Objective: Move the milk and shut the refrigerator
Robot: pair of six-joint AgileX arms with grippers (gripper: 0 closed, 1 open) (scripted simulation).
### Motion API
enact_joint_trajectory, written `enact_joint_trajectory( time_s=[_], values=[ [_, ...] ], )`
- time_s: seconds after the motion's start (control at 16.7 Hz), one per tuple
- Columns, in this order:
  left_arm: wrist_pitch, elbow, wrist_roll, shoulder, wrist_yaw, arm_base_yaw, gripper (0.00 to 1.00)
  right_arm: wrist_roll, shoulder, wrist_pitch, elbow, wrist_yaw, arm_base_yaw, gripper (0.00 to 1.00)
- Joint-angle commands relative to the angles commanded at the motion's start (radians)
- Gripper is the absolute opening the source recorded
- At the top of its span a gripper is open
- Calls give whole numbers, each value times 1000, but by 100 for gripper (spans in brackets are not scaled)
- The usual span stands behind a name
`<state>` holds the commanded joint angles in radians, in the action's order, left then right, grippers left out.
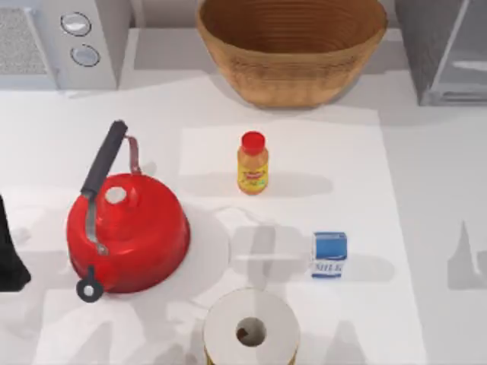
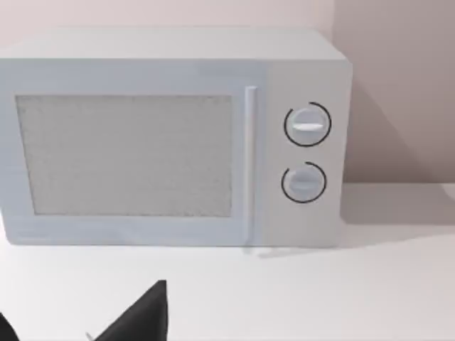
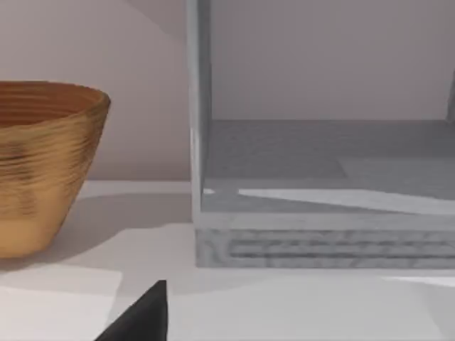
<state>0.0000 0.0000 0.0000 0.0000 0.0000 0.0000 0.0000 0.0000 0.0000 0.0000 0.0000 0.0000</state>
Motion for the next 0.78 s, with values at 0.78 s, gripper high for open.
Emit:
enact_joint_trajectory(
  time_s=[0.78],
  values=[
    [0, 0, 0, 0, 0, 0, 100, -1, 411, 371, 3, 488, 478, 100]
  ],
)
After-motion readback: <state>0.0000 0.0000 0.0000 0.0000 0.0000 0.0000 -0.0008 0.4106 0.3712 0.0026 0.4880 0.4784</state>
